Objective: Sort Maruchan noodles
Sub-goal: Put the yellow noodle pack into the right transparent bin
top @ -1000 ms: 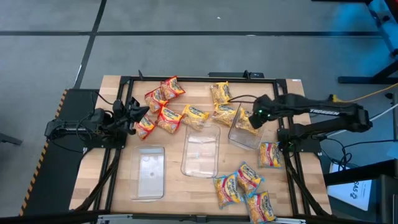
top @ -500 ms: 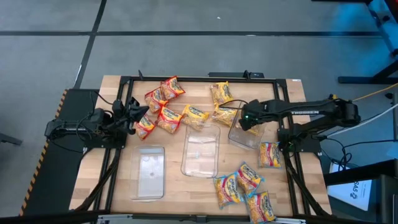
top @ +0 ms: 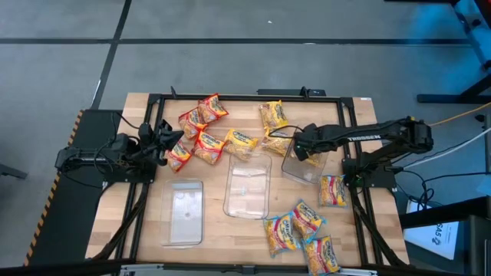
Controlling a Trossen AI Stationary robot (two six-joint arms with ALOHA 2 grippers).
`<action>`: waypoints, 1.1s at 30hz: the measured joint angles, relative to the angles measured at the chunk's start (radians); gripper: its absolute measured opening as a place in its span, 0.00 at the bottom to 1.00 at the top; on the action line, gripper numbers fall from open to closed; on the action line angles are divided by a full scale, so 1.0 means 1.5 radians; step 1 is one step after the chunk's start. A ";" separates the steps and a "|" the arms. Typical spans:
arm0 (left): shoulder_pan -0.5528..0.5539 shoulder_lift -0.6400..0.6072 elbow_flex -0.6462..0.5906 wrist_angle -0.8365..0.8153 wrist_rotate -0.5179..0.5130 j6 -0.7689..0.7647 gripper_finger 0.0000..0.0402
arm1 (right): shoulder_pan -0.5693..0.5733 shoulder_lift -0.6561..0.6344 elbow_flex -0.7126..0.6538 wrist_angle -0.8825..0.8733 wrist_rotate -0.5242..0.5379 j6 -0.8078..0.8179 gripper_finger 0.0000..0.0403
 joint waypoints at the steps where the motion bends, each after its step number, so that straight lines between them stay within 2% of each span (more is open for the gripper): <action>1: 0.000 0.000 0.000 0.000 0.000 0.000 0.00 | 0.000 0.001 0.000 -0.003 0.000 0.000 0.28; 10: 0.000 0.000 0.000 0.000 0.000 -0.002 0.00 | 0.000 0.001 0.000 -0.007 -0.037 0.011 0.25; 19: 0.000 0.000 0.000 0.000 0.000 0.001 0.00 | 0.000 0.001 0.000 -0.007 -0.050 0.017 0.02; 27: 0.000 0.000 0.000 0.000 0.004 0.001 0.00 | 0.000 -0.005 0.011 -0.018 -0.057 0.018 0.00; 33: 0.000 0.000 0.000 -0.001 0.005 0.001 0.00 | 0.000 -0.005 0.103 -0.132 -0.032 0.013 0.00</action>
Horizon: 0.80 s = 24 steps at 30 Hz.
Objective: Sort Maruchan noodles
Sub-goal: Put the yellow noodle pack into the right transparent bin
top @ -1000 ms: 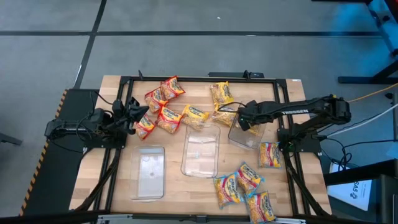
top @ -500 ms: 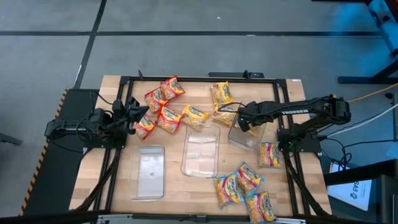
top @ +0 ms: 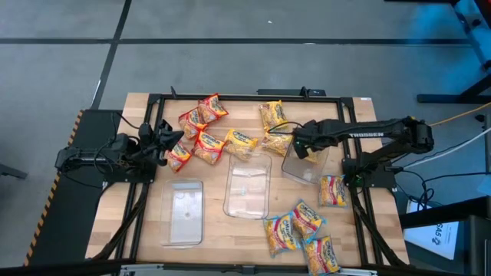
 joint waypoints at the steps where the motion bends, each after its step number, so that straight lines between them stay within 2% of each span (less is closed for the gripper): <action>1: 0.000 0.000 0.000 -0.001 0.000 -0.002 0.00 | 0.000 0.000 0.018 -0.027 0.004 0.000 0.00; 9: 0.000 0.018 0.000 -0.065 0.022 -0.162 0.00 | 0.000 0.000 0.171 -0.190 0.024 -0.001 0.00; 12: 0.000 0.052 0.018 -0.064 0.020 -0.172 0.00 | 0.001 -0.001 0.241 -0.234 0.042 -0.021 0.00; 18: 0.000 0.176 0.154 -0.059 0.016 -0.039 0.00 | 0.000 -0.001 0.369 -0.273 0.095 -0.068 0.00; 21: 0.000 0.287 0.243 -0.058 0.031 0.025 0.00 | 0.000 -0.001 0.399 -0.274 0.101 -0.082 0.00; 24: 0.000 0.411 0.334 -0.060 0.079 0.066 0.00 | 0.000 -0.001 0.403 -0.276 0.091 -0.086 0.00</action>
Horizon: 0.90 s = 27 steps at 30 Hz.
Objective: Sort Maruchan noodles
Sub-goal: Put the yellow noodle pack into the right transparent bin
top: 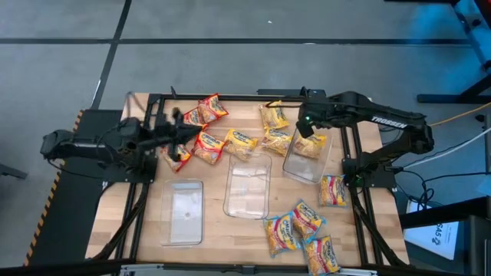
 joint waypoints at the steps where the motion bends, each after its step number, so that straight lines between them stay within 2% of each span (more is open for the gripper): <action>1: 0.000 0.039 0.027 0.000 0.018 0.012 0.00 | 0.000 0.000 0.000 -0.003 -0.003 0.000 0.00; 5: 0.000 0.167 0.125 -0.020 0.081 0.039 0.00 | 0.000 0.000 0.000 -0.014 -0.003 0.001 0.00; 10: 0.008 0.306 0.219 -0.113 0.160 0.040 0.00 | 0.000 0.001 0.000 -0.014 -0.004 -0.006 0.00; 14: 0.018 0.354 0.241 -0.112 0.171 0.040 0.00 | 0.000 0.001 0.000 0.029 -0.039 -0.051 0.00; 17: 0.041 0.346 0.241 -0.118 0.166 0.036 0.00 | 0.000 0.001 0.000 0.090 -0.035 -0.097 0.00; 21: 0.068 0.288 0.242 -0.154 0.162 0.034 0.00 | -0.007 0.010 0.000 0.201 -0.015 -0.159 0.02; 24: 0.084 0.231 0.242 -0.218 0.153 0.038 0.00 | -0.035 0.038 0.000 0.297 -0.025 -0.209 0.04; 27: 0.089 0.172 0.242 -0.300 0.112 0.038 0.00 | -0.078 0.085 0.000 0.384 -0.052 -0.264 0.04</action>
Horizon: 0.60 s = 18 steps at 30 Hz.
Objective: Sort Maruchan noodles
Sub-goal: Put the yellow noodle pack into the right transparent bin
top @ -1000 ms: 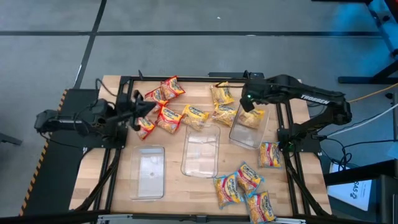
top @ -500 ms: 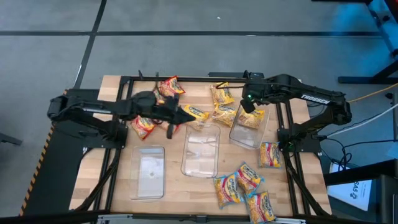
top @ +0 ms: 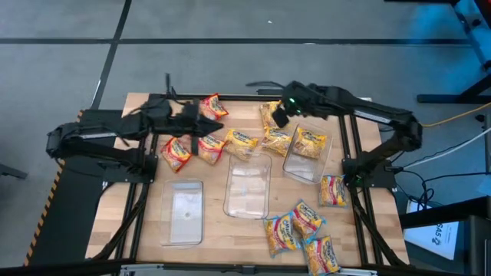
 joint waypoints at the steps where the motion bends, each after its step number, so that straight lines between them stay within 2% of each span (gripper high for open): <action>1: 0.000 -0.016 0.000 -0.031 -0.016 0.000 0.00 | -0.015 0.017 0.000 0.020 -0.013 -0.011 0.05; 5: -0.003 -0.050 0.000 -0.121 -0.038 -0.016 0.00 | -0.085 0.080 0.000 0.047 -0.075 -0.046 0.05; 8: -0.009 -0.049 0.000 -0.150 -0.039 -0.021 0.00 | -0.137 0.118 -0.001 0.070 -0.120 -0.076 0.09; 13: -0.010 -0.045 -0.001 -0.158 -0.039 -0.021 0.00 | -0.219 0.157 -0.001 0.095 -0.240 -0.081 0.20; 18: -0.010 -0.045 -0.001 -0.170 -0.039 0.006 0.00 | -0.268 0.182 -0.001 0.085 -0.336 -0.023 0.32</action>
